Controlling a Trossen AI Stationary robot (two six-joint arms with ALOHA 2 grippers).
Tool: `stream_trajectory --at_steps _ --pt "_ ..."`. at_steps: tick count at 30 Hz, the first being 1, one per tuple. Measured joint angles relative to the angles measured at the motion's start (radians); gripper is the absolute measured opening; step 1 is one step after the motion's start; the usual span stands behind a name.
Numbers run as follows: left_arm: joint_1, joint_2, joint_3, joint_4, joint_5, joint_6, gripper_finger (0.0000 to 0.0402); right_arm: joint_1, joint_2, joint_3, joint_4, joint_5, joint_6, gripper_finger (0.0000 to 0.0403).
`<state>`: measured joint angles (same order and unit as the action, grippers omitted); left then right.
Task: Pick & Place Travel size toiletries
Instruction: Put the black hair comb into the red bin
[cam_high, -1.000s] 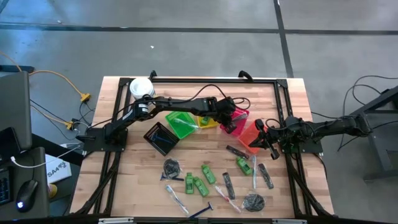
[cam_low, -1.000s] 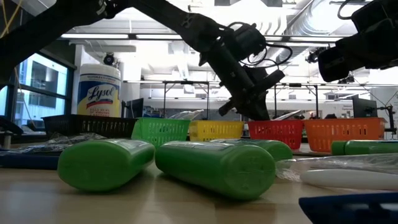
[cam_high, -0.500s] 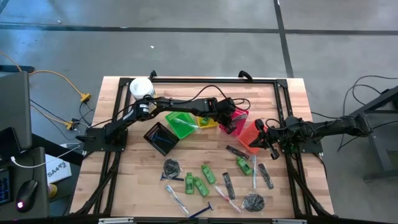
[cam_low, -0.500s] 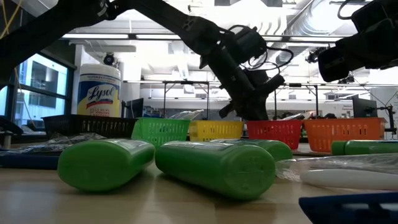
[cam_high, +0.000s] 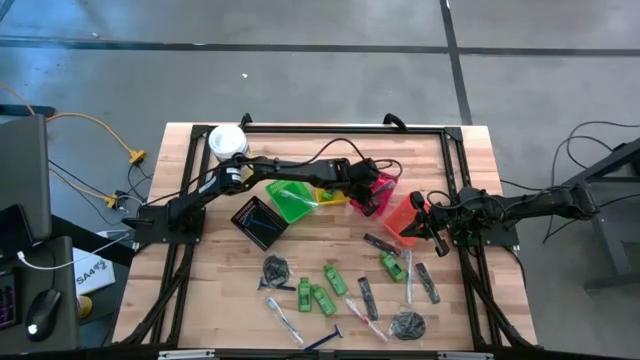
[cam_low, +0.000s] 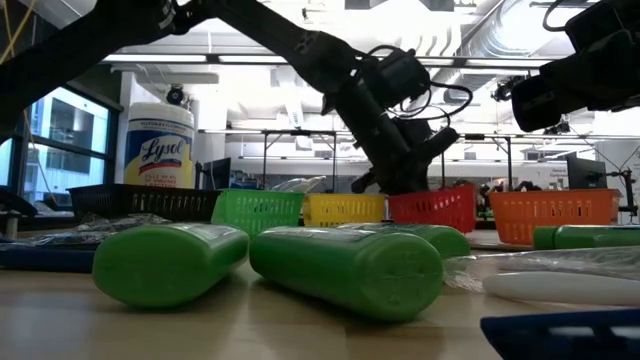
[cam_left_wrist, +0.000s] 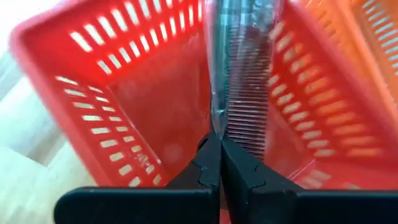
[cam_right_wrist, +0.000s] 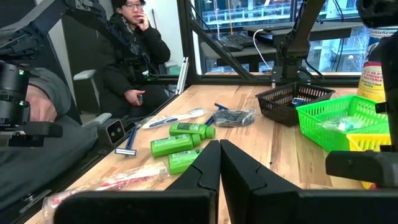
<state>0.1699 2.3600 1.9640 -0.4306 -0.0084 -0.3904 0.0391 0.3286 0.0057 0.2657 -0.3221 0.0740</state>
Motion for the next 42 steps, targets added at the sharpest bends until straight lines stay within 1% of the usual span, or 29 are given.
stream_trajectory --at_steps 15,22,26,34,38,42 --pt "0.0 0.0 0.0 0.009 -0.006 0.0 0.0 0.0 0.0 0.0 0.0 -0.002 0.0 0.0003" --pt "0.0 0.0 0.0 0.012 0.038 0.041 0.0003 0.0 0.0 0.0 0.0 -0.002 0.0 0.0003" --pt "0.0 0.0 0.0 0.017 0.04 0.045 0.0027 0.0 0.0 0.0 0.0 -0.002 0.0 0.0003" --pt "0.0 0.0 0.0 0.019 0.043 0.045 0.0105 0.0 0.0 0.0 0.0 -0.002 0.0 0.0003" --pt "0.0 0.0 0.0 0.019 0.043 0.059 0.013 0.0 0.0 0.0 0.0 -0.002 0.0 0.0003" --pt "0.0 0.0 0.0 0.019 0.048 0.064 0.0147 0.0 0.0 0.0 0.0 -0.003 0.0 0.0003"
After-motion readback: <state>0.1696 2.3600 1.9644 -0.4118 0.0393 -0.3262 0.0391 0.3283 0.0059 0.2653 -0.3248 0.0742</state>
